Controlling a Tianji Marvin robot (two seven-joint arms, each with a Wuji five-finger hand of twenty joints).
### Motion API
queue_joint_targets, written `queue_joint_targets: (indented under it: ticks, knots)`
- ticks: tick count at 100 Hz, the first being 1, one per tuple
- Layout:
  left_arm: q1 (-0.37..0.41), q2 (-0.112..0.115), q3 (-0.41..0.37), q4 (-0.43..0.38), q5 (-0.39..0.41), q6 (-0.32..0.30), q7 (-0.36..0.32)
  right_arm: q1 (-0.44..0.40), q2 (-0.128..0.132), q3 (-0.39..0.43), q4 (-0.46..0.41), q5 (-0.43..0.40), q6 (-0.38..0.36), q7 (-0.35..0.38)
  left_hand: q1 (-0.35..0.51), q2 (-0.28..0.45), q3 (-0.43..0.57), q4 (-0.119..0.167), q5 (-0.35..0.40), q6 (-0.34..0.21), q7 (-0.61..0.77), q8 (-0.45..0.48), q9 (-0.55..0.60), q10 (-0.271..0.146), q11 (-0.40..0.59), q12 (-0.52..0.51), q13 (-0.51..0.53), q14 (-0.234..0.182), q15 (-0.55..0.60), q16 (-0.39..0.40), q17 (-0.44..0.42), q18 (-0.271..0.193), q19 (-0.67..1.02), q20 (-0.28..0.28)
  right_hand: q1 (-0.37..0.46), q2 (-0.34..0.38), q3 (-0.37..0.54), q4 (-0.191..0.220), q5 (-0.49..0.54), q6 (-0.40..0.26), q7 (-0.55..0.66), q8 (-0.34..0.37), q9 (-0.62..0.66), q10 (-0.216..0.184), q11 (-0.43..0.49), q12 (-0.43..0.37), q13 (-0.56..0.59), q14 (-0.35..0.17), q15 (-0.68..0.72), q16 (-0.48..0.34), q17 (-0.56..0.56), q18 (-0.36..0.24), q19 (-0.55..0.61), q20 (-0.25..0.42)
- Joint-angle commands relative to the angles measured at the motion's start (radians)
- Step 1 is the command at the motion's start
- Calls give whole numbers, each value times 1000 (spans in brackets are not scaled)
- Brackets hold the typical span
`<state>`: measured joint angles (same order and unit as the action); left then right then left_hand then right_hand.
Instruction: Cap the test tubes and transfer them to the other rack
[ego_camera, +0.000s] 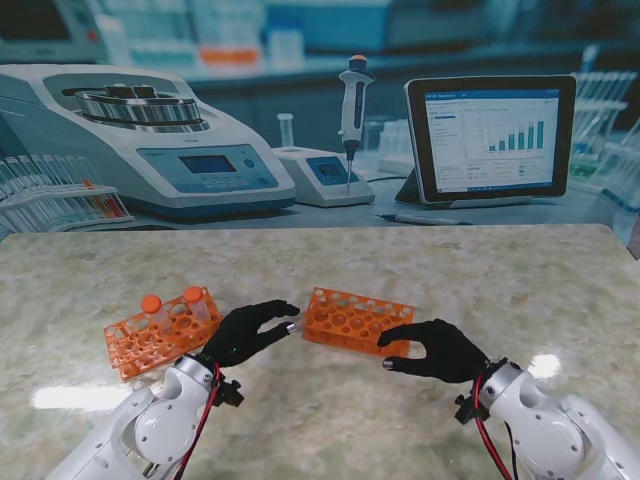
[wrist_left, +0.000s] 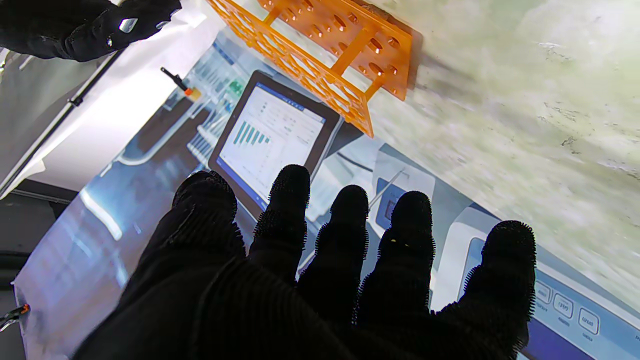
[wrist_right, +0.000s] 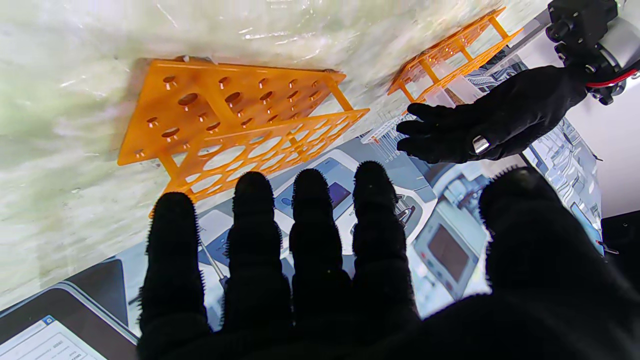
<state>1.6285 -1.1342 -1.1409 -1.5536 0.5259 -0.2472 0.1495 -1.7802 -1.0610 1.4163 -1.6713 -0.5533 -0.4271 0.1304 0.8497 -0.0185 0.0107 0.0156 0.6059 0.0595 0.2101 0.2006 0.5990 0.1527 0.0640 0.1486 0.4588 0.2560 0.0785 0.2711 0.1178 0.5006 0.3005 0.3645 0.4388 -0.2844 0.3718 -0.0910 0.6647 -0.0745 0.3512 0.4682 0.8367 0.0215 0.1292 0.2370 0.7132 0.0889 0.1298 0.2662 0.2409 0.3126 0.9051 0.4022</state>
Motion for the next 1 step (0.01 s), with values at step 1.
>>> queue_joint_targets:
  ticks: [1]
  knots:
    - [1,1,3,-8,0,2,-4,0,-3,-6,8,9,7,8,-5,45,-24,-1,17,5,-22,-7,7,-7,-6,-10,17,13,10,3,-5,25,42,-36,12,31,-24,21,-11,-2,3,10,9,12,0,12,13,4,25,14,-5,21,6,0]
